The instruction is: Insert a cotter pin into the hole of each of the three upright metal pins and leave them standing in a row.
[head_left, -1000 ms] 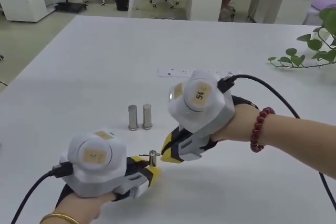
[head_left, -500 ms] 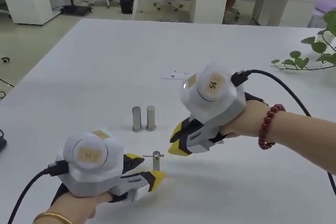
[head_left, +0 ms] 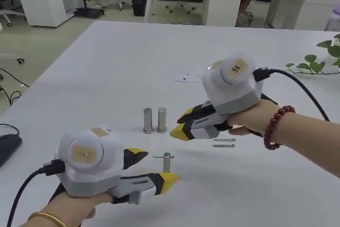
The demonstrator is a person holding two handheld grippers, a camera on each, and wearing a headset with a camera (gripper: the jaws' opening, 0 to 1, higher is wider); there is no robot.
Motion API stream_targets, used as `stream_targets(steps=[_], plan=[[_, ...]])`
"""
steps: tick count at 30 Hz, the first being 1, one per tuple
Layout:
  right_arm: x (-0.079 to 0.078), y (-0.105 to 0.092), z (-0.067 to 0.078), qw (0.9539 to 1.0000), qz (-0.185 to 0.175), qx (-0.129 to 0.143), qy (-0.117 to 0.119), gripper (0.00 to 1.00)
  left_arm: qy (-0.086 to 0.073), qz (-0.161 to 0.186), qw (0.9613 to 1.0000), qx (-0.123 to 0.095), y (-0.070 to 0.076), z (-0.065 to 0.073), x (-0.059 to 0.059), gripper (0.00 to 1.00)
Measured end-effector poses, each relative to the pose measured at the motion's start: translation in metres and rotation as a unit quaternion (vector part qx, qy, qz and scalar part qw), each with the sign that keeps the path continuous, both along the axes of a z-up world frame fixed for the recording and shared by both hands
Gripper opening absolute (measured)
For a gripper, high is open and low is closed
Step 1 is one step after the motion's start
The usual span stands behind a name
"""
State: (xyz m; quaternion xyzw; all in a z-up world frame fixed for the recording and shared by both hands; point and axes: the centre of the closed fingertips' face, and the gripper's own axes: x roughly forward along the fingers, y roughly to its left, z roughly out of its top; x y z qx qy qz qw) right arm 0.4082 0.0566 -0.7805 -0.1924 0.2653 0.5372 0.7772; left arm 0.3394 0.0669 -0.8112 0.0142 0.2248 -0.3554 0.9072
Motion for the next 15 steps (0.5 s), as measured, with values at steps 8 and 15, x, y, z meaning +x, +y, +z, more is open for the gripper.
stream_targets(steps=[8, 15], plan=[[0.022, 0.015, -0.001, 0.9993, -0.023, 0.024, -0.018, 0.31, -0.010, 0.004, 0.9999, -0.007, 0.007, 0.013, -0.007, 0.66], [0.045, 0.021, -0.006, 0.9968, -0.067, 0.042, -0.015, 0.34, -0.018, 0.011, 0.9998, -0.003, 0.015, 0.024, -0.013, 0.69]])
